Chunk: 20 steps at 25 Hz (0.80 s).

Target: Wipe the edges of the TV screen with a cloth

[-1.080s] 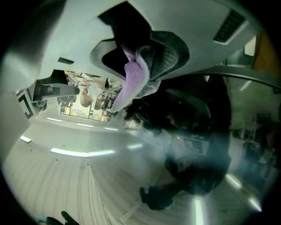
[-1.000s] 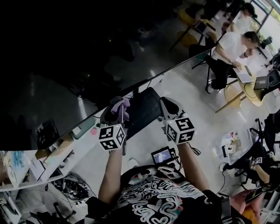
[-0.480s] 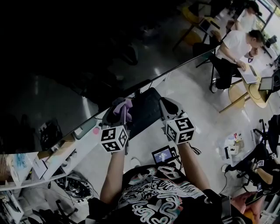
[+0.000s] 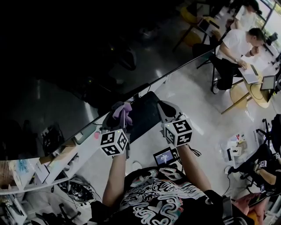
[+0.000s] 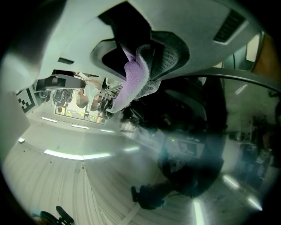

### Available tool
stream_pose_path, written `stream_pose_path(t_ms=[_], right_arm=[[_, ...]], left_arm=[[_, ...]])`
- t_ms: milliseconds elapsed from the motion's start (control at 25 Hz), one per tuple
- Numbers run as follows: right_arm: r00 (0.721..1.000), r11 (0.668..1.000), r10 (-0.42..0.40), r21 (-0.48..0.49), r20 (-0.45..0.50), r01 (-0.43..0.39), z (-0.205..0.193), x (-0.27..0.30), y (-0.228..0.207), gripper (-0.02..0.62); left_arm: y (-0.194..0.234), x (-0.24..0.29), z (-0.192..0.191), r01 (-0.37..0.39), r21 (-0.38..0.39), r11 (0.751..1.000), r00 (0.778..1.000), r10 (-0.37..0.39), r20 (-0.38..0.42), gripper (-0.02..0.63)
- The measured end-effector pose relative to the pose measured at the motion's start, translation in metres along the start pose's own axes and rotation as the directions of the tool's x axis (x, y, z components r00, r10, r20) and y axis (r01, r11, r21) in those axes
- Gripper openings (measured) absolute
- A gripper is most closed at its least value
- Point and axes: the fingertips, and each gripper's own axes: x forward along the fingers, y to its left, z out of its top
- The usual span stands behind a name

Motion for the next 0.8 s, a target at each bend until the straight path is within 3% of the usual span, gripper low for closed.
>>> stream_pose_path(t_ms=[800], right_arm=[[0.997,0.996,0.082,0.028,-0.007,-0.081,0.000,0.008,-0.037,0.035]], left_arm=[[-0.019,0.021,0.002,-0.071,-0.045,0.996,0.997,0.072,0.005,0.153]])
